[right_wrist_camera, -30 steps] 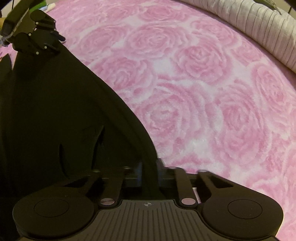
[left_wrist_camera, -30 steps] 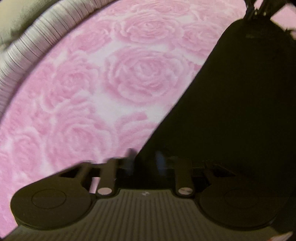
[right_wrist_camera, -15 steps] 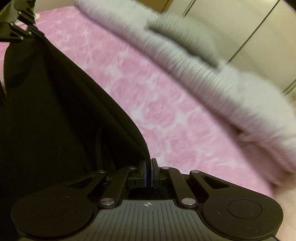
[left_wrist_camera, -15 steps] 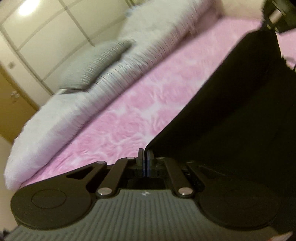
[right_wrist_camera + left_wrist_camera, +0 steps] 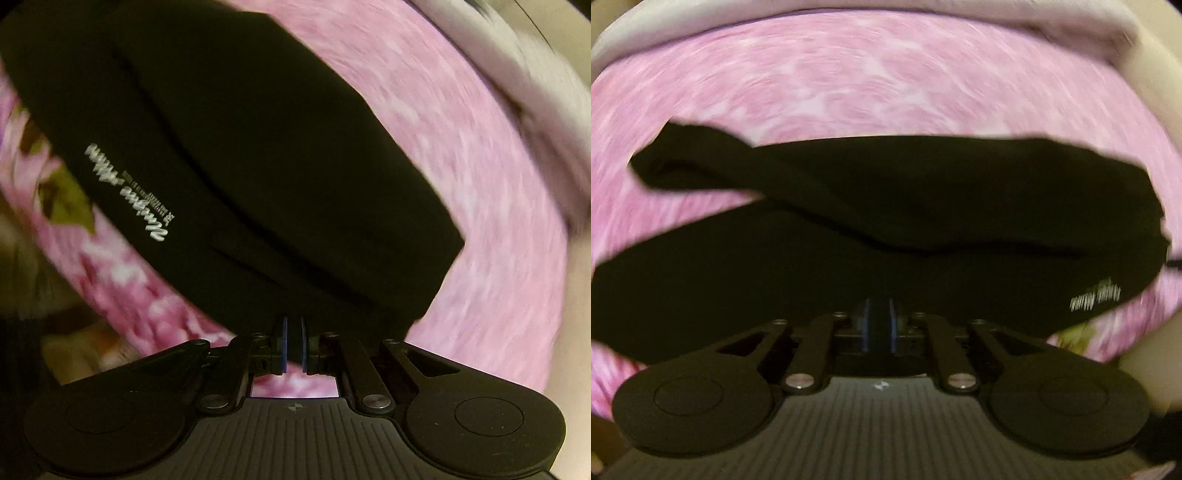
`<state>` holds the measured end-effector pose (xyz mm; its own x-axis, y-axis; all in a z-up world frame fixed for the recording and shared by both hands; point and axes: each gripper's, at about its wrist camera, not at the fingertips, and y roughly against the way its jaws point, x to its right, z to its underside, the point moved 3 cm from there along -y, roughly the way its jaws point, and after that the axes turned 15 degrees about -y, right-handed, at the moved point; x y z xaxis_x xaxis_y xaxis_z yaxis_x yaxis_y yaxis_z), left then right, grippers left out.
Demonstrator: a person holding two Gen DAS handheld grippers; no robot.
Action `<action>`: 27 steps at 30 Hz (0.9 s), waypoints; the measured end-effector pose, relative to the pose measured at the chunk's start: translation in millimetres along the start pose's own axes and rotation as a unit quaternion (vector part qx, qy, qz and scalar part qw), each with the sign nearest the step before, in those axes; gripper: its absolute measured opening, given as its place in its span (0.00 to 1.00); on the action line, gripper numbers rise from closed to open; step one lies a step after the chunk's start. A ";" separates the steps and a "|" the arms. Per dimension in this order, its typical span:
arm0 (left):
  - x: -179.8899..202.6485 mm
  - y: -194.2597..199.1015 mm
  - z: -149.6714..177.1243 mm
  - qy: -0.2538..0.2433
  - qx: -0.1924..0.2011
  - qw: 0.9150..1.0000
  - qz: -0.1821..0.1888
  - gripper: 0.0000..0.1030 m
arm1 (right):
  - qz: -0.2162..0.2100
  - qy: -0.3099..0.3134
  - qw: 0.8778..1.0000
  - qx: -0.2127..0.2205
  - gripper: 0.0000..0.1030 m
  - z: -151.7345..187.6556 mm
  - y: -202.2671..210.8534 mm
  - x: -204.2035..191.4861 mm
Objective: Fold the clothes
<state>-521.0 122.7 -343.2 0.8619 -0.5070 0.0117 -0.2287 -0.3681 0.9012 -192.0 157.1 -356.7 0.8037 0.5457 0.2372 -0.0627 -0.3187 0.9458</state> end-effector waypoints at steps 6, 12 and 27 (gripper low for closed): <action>0.3 20.6 12.3 0.078 0.055 0.995 -0.001 0.17 | -0.148 -0.330 0.932 0.027 0.25 11.3 -1.0 53.3; -8.2 22.4 8.2 0.083 0.103 0.991 0.008 0.26 | -0.253 -0.523 0.810 0.084 0.55 33.9 -3.5 66.1; -61.1 -43.2 31.6 0.031 0.241 0.969 0.055 0.26 | -0.267 -0.609 0.690 0.285 0.55 61.8 -41.7 39.0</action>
<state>-578.0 144.9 -396.5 0.8427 -0.5210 0.1357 -0.4920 -0.6429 0.5870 -121.5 143.8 -400.7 0.5446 -0.2426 -0.8029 0.3996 -0.7665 0.5027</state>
